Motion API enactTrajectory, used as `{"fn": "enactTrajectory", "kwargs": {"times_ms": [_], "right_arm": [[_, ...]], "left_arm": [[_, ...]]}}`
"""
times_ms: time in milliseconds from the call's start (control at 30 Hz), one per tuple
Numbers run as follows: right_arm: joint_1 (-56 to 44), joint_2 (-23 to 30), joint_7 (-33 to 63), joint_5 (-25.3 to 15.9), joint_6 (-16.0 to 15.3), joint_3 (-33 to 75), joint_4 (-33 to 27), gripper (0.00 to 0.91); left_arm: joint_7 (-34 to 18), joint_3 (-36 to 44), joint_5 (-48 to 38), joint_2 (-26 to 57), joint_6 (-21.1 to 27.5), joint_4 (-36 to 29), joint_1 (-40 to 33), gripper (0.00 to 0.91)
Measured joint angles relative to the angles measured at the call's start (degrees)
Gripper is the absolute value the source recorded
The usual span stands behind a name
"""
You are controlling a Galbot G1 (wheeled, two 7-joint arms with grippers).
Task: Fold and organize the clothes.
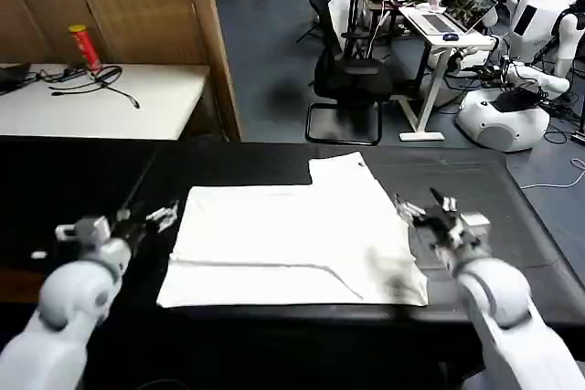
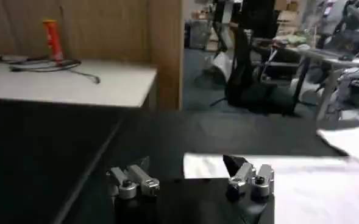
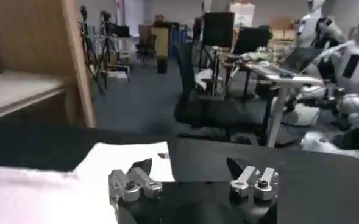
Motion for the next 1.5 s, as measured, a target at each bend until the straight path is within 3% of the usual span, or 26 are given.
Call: {"fn": "enactTrajectory", "kwargs": {"times_ms": [233,500,933,967,1000,1033,1067,1100,1133,1167,1200,1233,1300,1500], "right_arm": [[9.75,4.36,-1.61,-0.45,0.08,-4.19,-14.08,0.878],[16.37,9.32,-2.9,-2.98,0.16,-5.57,-24.96,0.878],[18.48,10.85,-3.35,-2.82,-1.08,-5.87,-30.85,0.878],[18.54,10.98,-3.38,-2.8,-1.17,-5.81,-31.09,0.878],[18.59,11.05,-3.45,-2.77,-1.25,-5.76,-31.26,0.741],[18.6,11.11,-3.53,-2.77,-1.33,-5.7,-31.49,0.683],[18.6,11.15,-3.56,-2.77,-1.36,-5.62,-31.64,0.566],[18.61,11.17,-3.64,-2.76,-1.43,-5.52,-31.7,0.527],[18.61,11.19,-3.72,-2.74,-1.53,-5.46,-31.74,0.449],[18.61,11.22,-3.76,-2.72,-1.6,-5.41,-31.8,0.341],[18.61,11.23,-3.8,-2.71,-1.65,-5.39,-31.84,0.205],[18.6,11.23,-3.87,-2.71,-1.7,-5.36,-31.86,0.205],[18.58,11.24,-3.96,-2.71,-1.71,-5.33,-31.88,0.117],[18.41,11.21,-4.37,-2.74,-1.32,-5.56,-31.17,0.059]], "left_arm": [[3.46,6.96,-1.12,-0.84,2.94,11.79,-10.4,0.878],[4.24,11.1,-0.75,-2.98,2.75,21.53,-17.66,0.878],[5.59,13.34,-0.07,-4.94,2.86,28.9,-22.24,0.878],[5.59,13.47,0.05,-5.08,2.83,29.13,-22.38,0.78],[5.59,13.65,0.22,-5.25,2.75,29.45,-22.57,0.741],[5.62,13.78,0.44,-5.41,2.67,29.73,-22.74,0.624],[5.71,13.9,0.65,-5.53,2.62,29.94,-22.87,0.478],[5.77,13.99,0.8,-5.63,2.57,30.19,-22.98,0.38],[5.86,14.09,0.97,-5.73,2.51,30.4,-23.05,0.38],[5.91,14.14,1.07,-5.83,2.48,30.61,-23.09,0.166],[5.92,14.17,1.2,-5.9,2.47,30.79,-23.1,0.117],[5.93,14.19,1.4,-5.94,2.47,30.97,-23.14,0.088],[6.09,14.22,1.61,-5.97,2.48,31.04,-23.03,0.039],[6.73,14.3,2.11,-5.91,2.56,30.52,-22.53,0.0]]}}
